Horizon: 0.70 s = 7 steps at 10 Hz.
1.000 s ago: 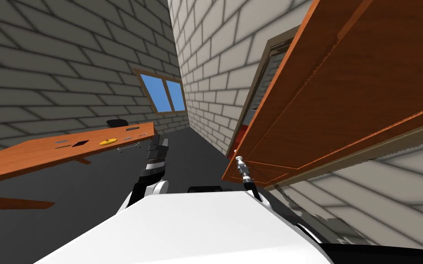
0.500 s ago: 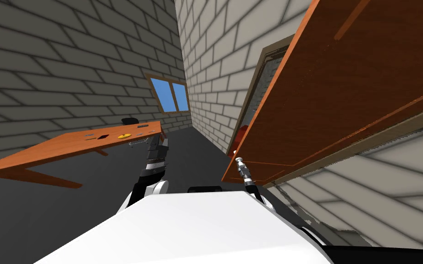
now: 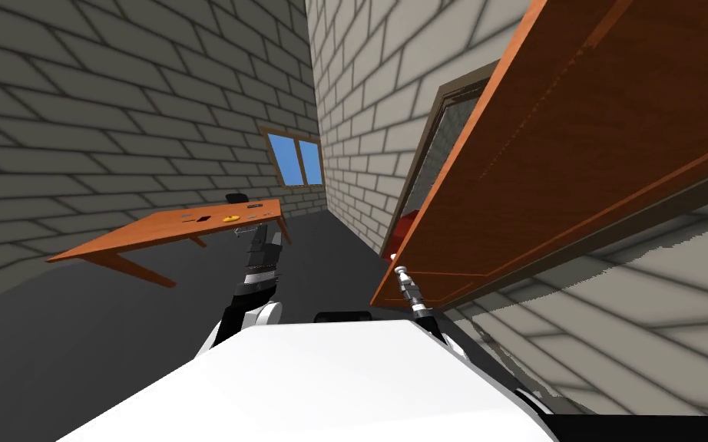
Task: Pull the door open
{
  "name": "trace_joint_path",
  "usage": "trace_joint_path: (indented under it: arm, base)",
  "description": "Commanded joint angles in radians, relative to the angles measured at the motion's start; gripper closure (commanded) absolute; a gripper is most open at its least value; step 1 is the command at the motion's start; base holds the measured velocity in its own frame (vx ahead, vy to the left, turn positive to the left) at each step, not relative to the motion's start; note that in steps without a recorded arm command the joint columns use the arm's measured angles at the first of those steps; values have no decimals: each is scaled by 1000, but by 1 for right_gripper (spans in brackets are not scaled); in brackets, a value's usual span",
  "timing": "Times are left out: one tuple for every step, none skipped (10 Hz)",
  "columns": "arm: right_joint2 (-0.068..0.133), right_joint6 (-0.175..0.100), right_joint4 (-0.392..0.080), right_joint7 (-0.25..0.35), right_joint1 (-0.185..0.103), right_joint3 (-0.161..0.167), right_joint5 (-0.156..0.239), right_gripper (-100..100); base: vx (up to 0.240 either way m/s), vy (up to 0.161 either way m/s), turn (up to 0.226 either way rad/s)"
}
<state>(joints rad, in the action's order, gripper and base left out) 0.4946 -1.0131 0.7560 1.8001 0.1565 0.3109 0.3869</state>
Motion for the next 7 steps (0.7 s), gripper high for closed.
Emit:
trace_joint_path:
  arm:
    - [13, -26, -10, 18, 7, 12, -6, 100]
    - [8, -10, -1, 9, 4, 8, -4, 100]
    - [15, -29, -10, 21, 12, 18, -10, 100]
    - [20, -41, -15, 27, 15, 23, -13, 100]
    - [25, -55, -20, 34, 20, 28, -16, 100]
    - [31, -70, -26, 42, 24, 34, -20, 100]
    - [37, -86, -32, 50, 29, 41, -23, 100]
  base:
    - [-222, -47, 86]
    - [-99, -16, 18]
    - [-133, -25, 112]
    - [-188, -61, 143]
    - [-209, -79, 132]
    - [-173, -77, 148]
    - [-187, -56, 153]
